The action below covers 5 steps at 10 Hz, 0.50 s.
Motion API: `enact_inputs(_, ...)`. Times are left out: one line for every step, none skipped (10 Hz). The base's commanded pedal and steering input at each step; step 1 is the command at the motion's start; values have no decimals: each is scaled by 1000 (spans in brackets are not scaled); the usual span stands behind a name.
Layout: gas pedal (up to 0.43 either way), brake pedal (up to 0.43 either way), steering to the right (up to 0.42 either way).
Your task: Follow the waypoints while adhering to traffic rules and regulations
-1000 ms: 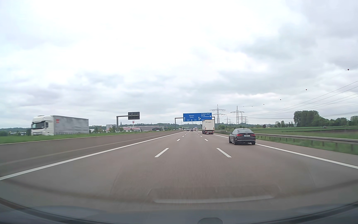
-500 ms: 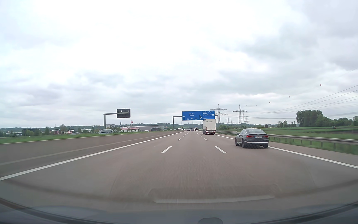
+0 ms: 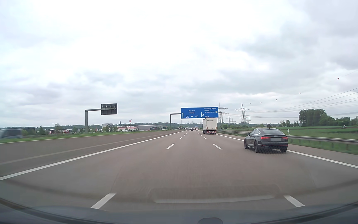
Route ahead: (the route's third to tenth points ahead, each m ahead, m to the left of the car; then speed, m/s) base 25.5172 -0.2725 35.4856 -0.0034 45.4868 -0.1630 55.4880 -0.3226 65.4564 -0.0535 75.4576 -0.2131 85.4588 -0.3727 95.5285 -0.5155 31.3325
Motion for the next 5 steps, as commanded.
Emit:
enact_inputs(248,0,-1)
enact_inputs(248,0,-1)
enact_inputs(248,0,-1)
enact_inputs(248,0,-1)
enact_inputs(248,0,-1)
